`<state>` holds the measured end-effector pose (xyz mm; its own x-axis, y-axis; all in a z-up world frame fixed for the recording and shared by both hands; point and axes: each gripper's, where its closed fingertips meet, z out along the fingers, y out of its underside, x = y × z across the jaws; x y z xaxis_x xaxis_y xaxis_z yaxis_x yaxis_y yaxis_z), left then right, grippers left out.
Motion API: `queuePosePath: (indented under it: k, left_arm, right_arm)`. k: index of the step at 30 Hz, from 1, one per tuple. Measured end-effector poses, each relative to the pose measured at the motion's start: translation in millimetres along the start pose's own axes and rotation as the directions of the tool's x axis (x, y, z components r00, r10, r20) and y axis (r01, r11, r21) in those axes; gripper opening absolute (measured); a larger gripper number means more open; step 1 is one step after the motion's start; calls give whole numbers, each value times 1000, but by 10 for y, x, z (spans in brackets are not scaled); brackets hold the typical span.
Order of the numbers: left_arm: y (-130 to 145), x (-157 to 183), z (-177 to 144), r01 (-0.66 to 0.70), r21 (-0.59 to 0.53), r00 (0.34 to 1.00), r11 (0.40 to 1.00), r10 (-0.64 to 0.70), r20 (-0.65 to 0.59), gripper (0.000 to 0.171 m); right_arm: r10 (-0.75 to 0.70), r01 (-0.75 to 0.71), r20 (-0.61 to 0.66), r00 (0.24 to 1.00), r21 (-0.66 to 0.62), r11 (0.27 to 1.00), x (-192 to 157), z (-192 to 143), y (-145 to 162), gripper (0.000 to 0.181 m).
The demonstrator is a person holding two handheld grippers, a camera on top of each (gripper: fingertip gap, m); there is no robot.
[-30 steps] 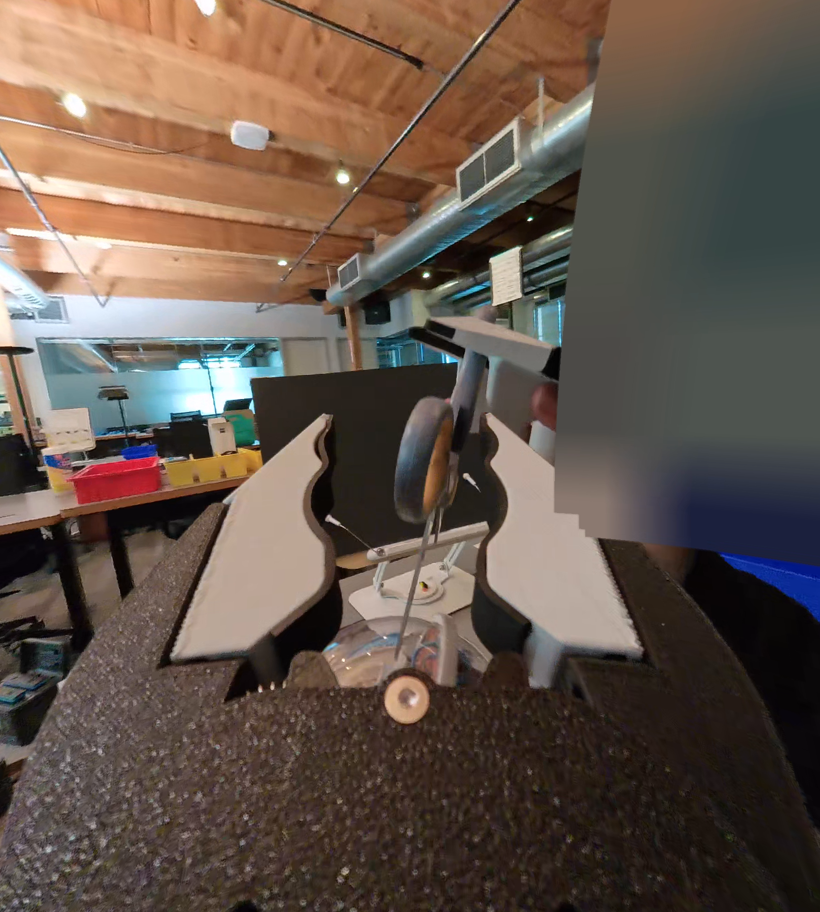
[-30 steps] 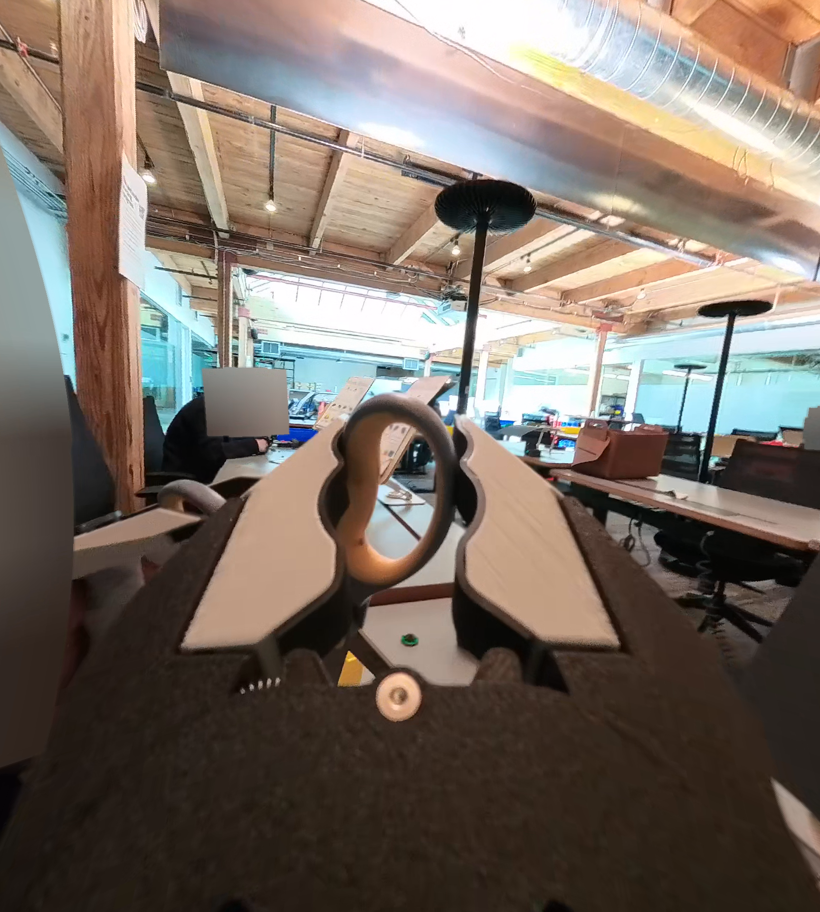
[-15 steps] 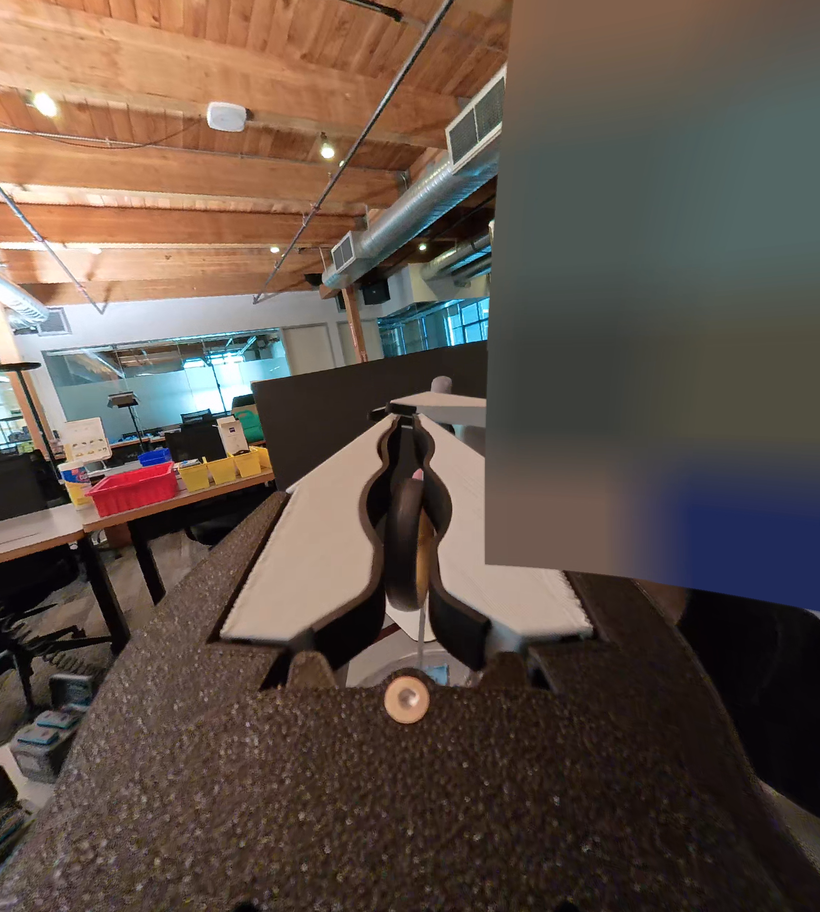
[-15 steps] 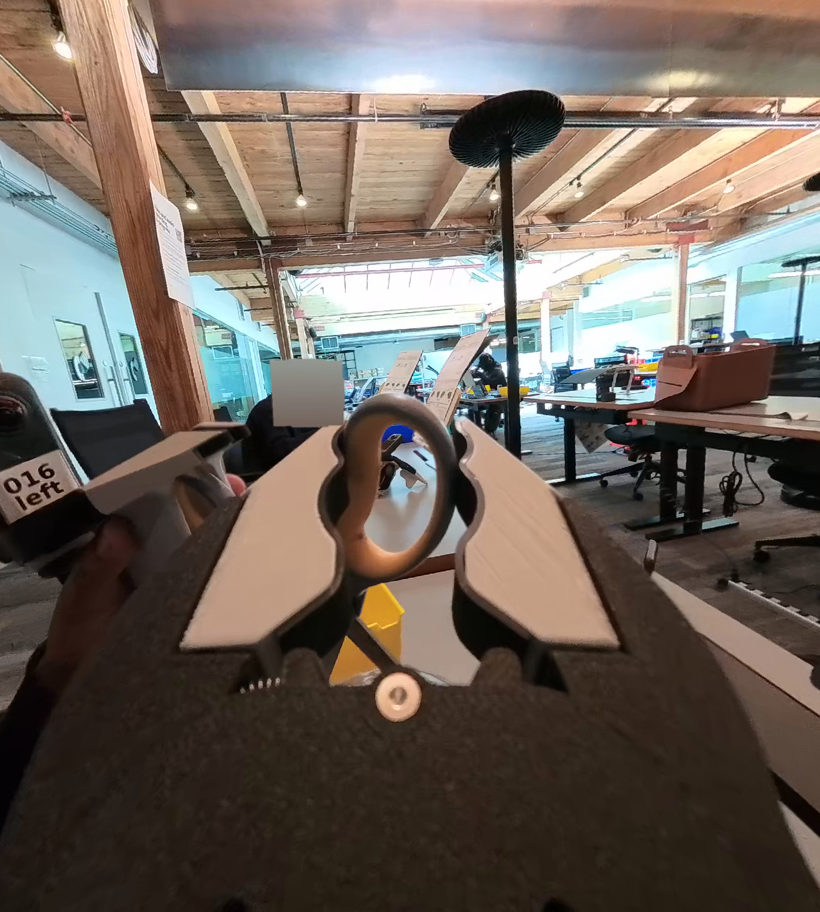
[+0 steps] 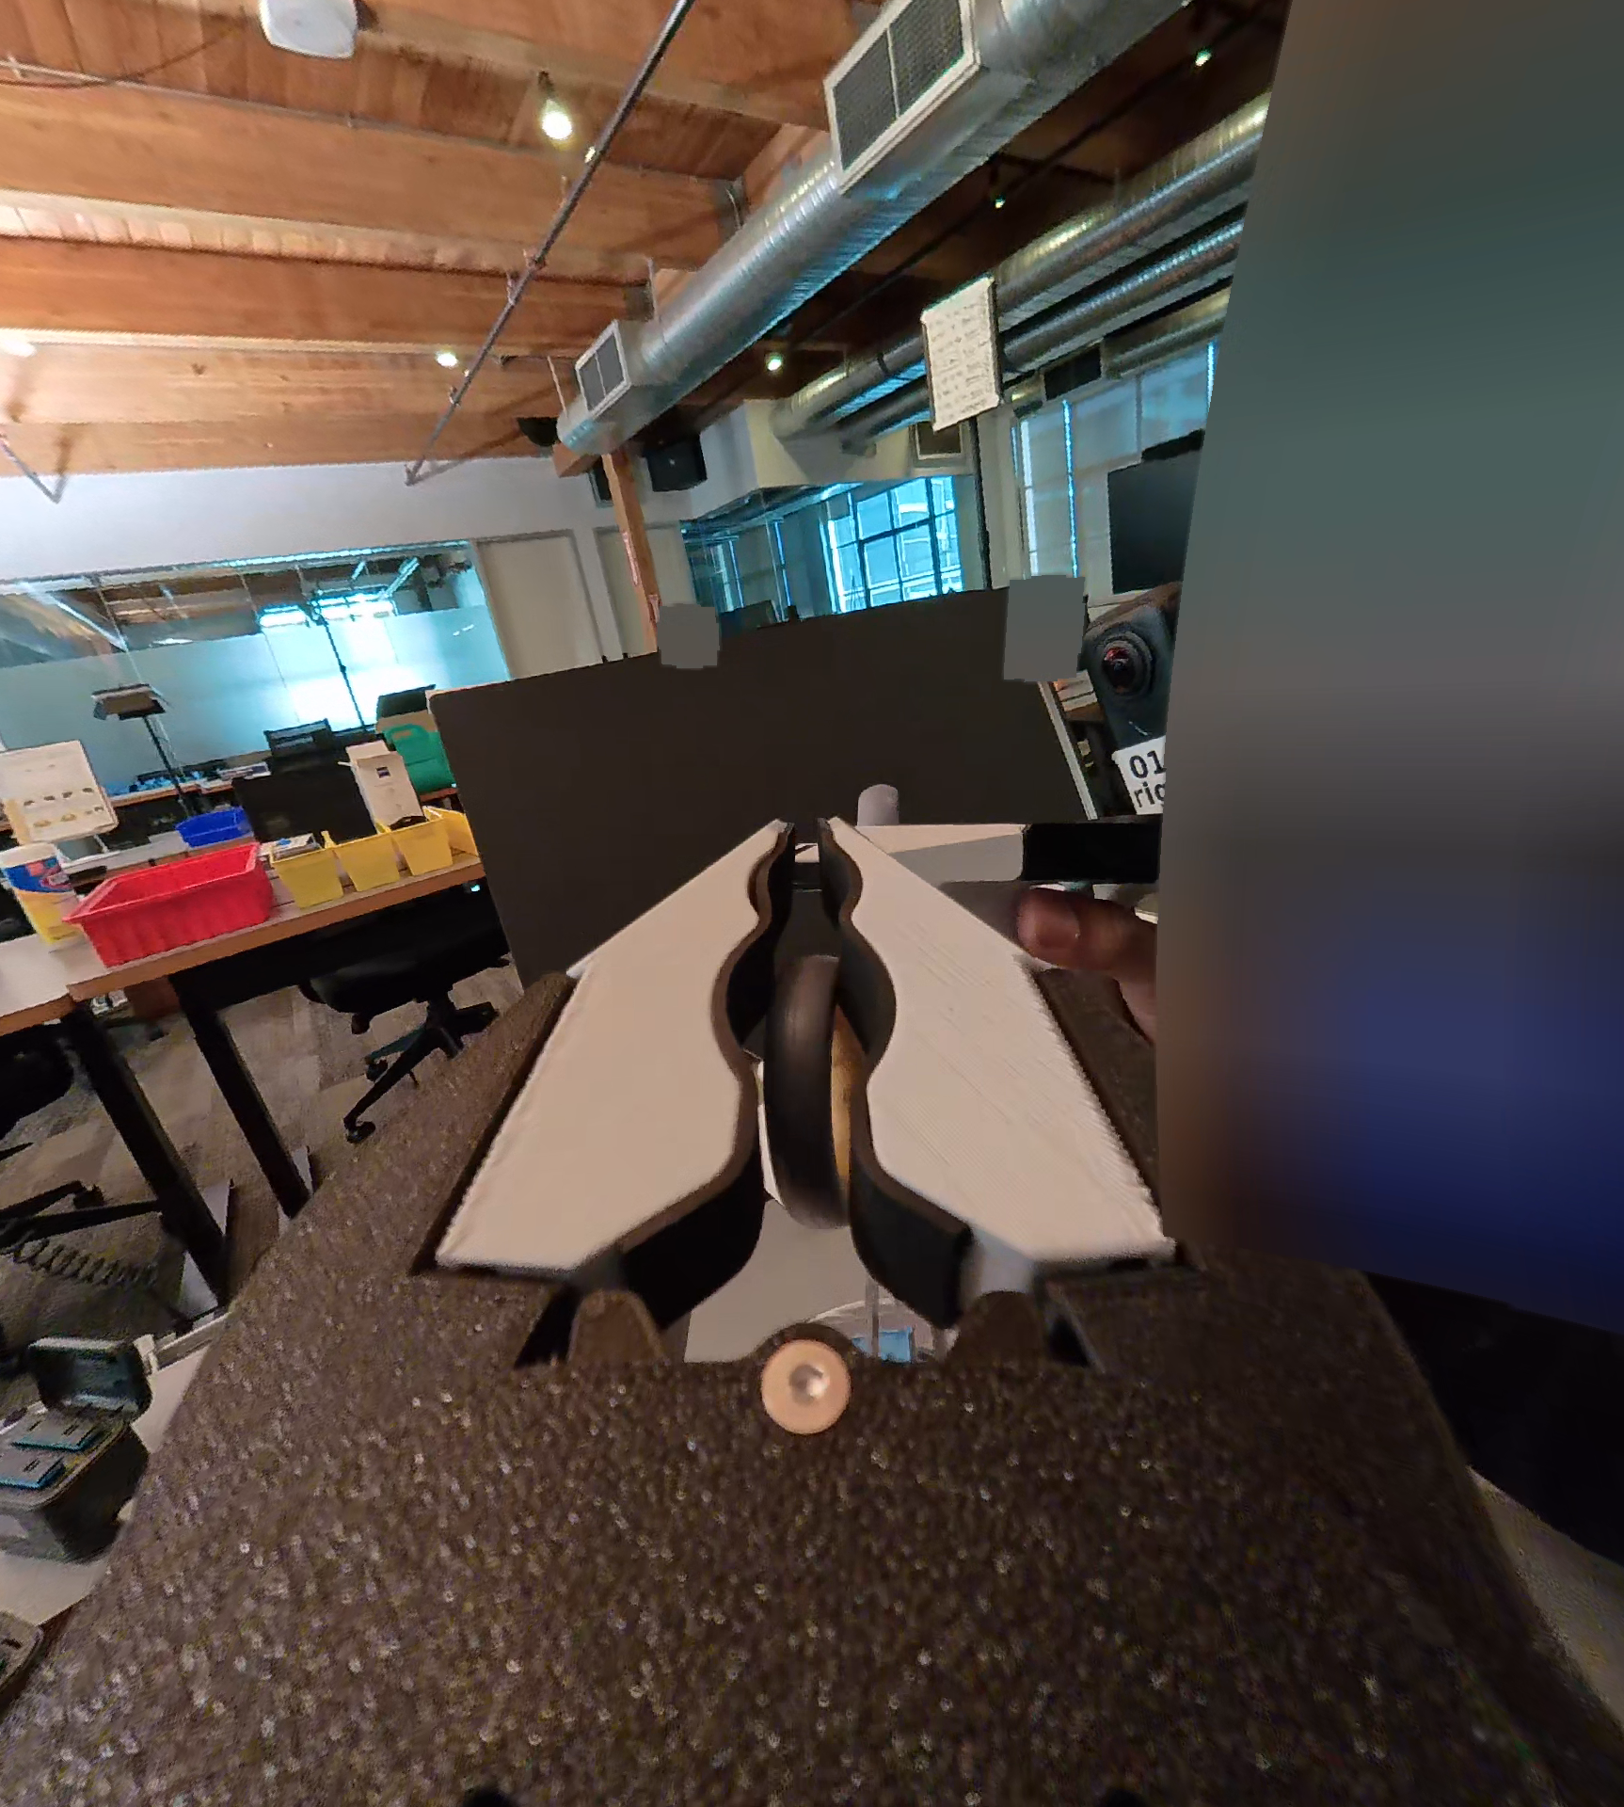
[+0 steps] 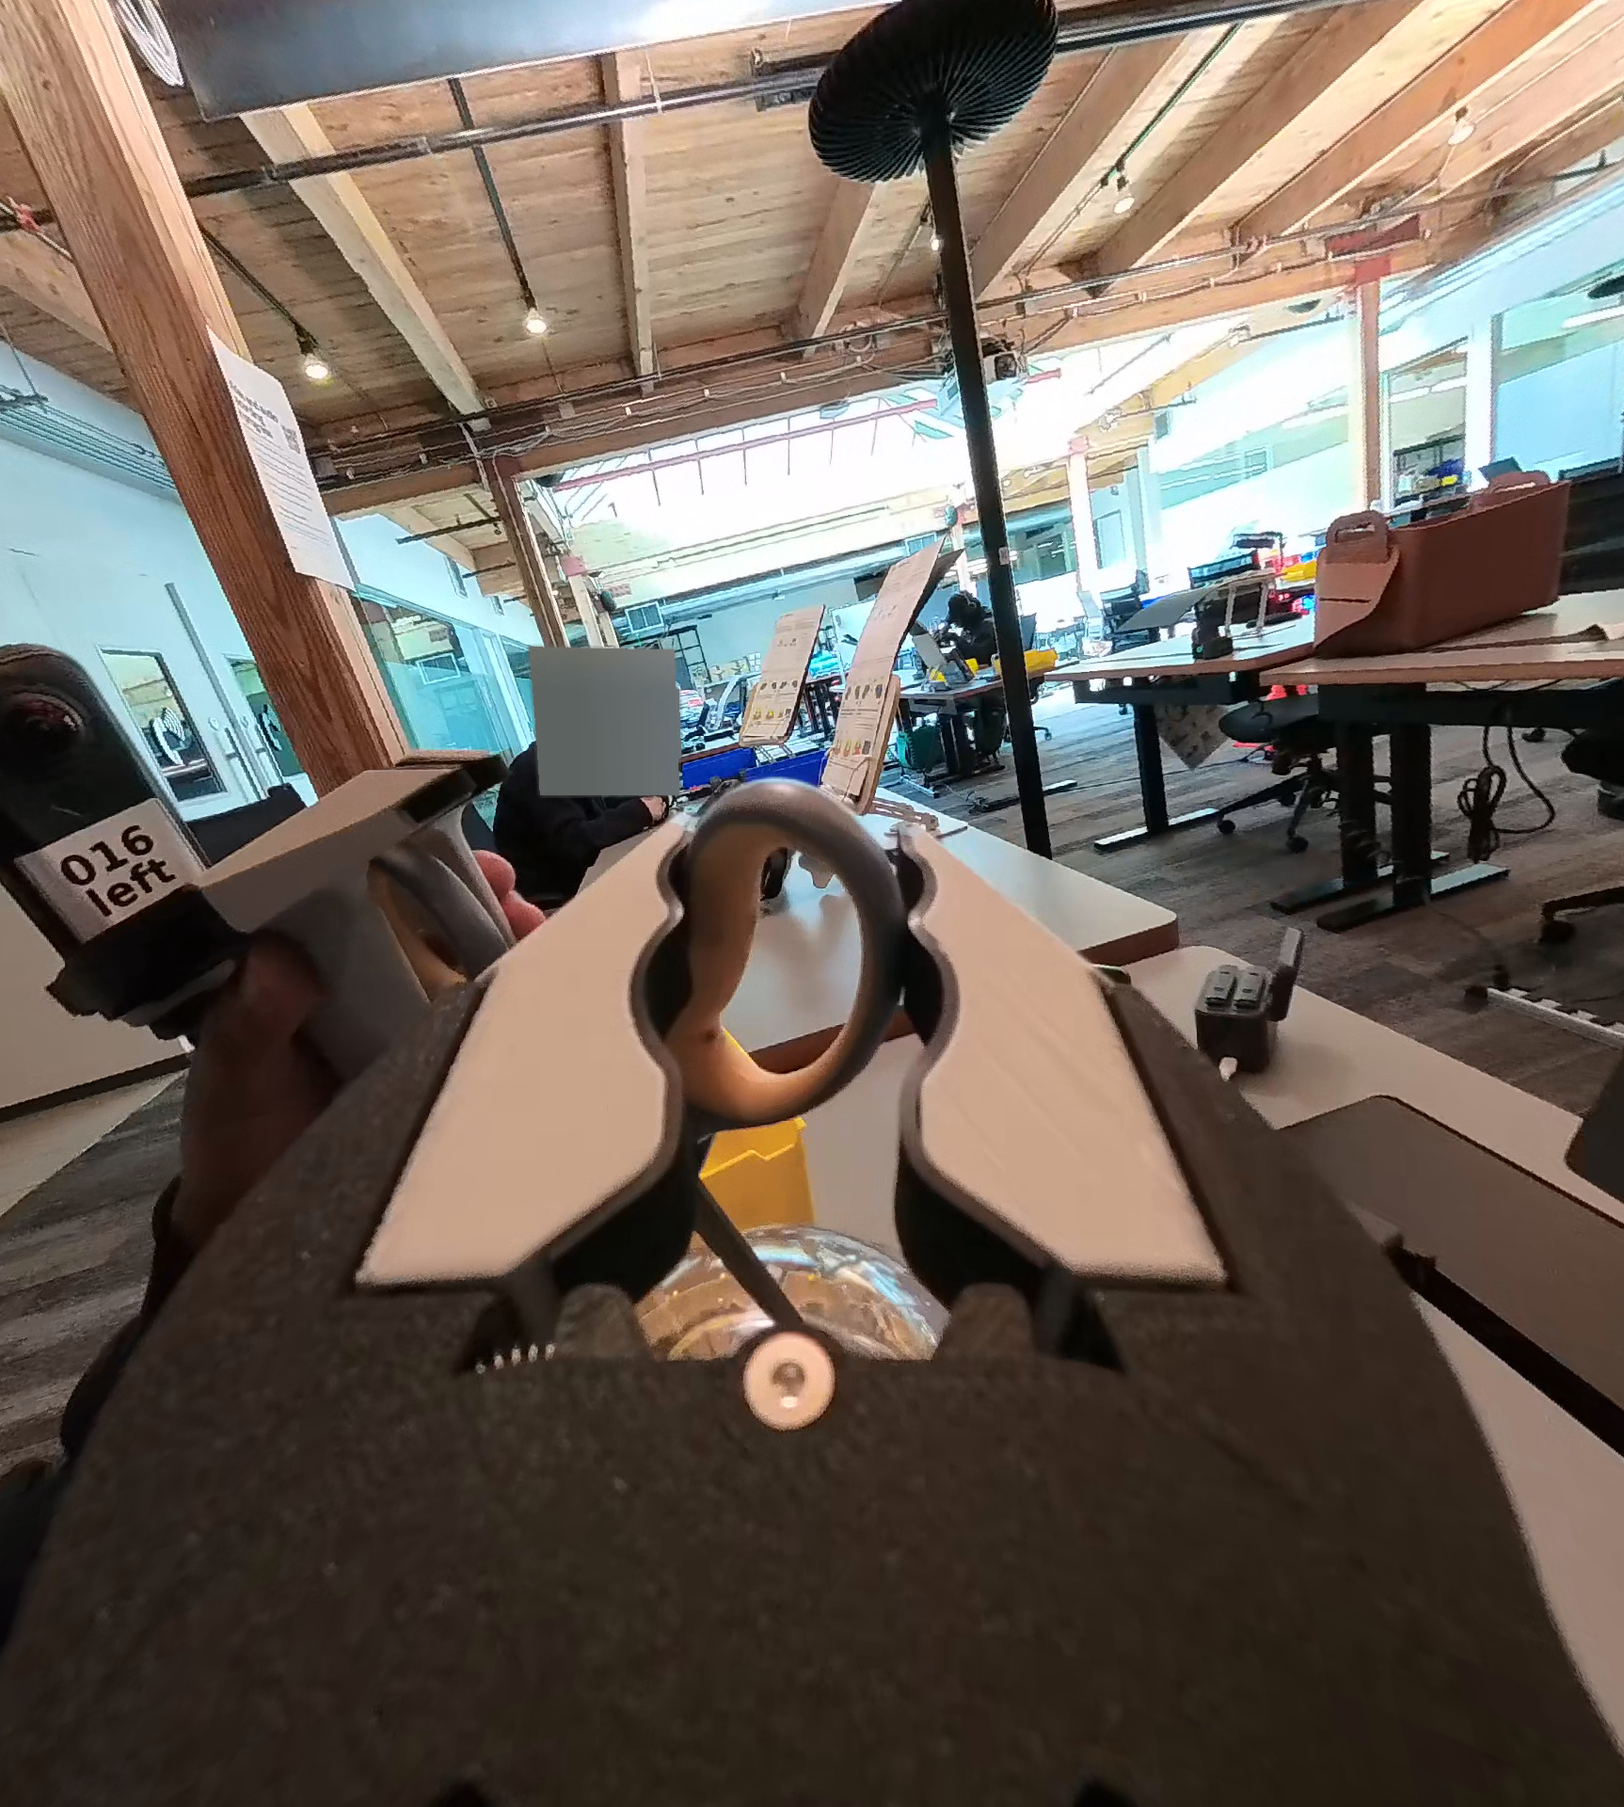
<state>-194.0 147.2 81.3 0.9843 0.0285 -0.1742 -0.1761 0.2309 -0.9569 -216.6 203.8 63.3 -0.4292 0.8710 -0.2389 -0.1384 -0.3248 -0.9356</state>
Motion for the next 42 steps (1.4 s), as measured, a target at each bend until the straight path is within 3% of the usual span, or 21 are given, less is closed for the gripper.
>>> queuePosePath:
  k: [1,8,13,20,34,42]
  left_arm:
    - [2,2,3,7,1,1000,1000,-7,-1,4]
    - [68,0,-110,-10,-57,1000,998,10,-5,7]
    - [5,-14,-334,-13,-20,1000,1000,13,17,15]
    - [250,37,-284,-11,-138,1000,990,9,-12,22]
    - [226,24,-315,-22,-97,999,995,25,30,16]
    - [199,48,-273,14,-93,999,996,-17,-31,12]
  right_arm:
    - [6,-6,2,1000,-3,1000,8,-3,1,38]
    - [21,-21,16,1000,-14,1000,4,18,40,39]
    - [22,-22,10,1000,-11,1000,25,18,37,38]
    - [21,-21,10,1000,-15,1000,12,15,38,38]
    - [31,-31,8,999,-21,999,38,1,44,39]
    - [44,-44,12,999,-35,998,50,-3,66,39]
